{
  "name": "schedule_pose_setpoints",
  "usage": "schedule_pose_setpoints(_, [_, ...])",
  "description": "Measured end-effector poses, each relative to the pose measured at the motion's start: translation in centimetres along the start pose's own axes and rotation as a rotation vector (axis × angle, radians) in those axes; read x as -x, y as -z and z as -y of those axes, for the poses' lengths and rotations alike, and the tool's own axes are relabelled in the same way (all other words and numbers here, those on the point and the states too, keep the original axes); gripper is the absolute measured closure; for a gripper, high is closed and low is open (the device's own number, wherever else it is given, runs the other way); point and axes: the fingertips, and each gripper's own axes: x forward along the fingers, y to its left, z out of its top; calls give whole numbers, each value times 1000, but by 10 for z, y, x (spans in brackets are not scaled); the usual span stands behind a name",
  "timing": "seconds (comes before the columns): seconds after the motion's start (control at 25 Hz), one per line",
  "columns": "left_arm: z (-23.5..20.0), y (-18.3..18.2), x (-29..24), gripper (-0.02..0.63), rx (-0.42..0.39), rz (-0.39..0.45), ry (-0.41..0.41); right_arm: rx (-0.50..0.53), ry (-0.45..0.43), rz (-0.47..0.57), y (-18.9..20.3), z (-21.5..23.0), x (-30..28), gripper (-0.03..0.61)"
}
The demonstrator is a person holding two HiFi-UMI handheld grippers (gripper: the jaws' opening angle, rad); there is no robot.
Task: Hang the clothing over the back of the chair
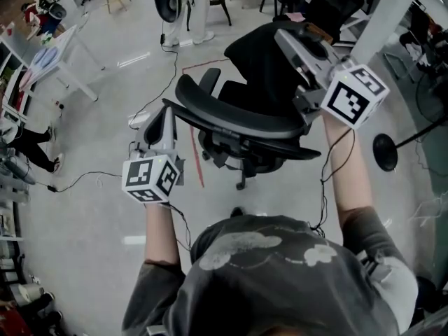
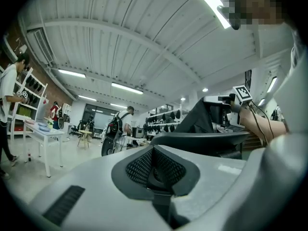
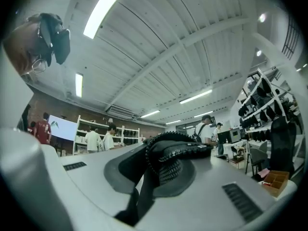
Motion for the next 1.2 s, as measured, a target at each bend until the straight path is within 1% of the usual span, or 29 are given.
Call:
schedule_pose_setpoints(0.12, [6,-6,8,611,-5,11,6,10,-52,22,-13,-27,-5,560])
schedule_pose_setpoints(0.28, [18,-14,22,612,-14,21,20,17,-92,7,-13,-57,1,560])
schedule_pose_setpoints(0.48, [27,-11,42,612,-5,14,20,43,-115,-44,5,-99,19,561])
schedule_pose_setpoints(0.68, [43,-5,61,612,2,4,13,143,-176,-99,25,-149,30,561])
schedule_pose_setpoints(0.76, [49,-5,71,612,3,7,8,159,-201,-118,34,-168,34,561])
schedule_pose_setpoints(0.88, [59,-9,87,612,-3,13,2,181,-215,-145,45,-187,42,561])
schedule_pose_setpoints(1.0, [63,-15,105,612,-12,23,-19,199,-240,-145,48,-209,48,563])
schedule_pose_setpoints(1.12, [71,-15,128,611,-13,31,-37,234,-281,-139,50,-241,58,563])
schedule_pose_setpoints(1.2, [78,-16,144,612,-15,38,-50,225,-286,-141,52,-258,66,563])
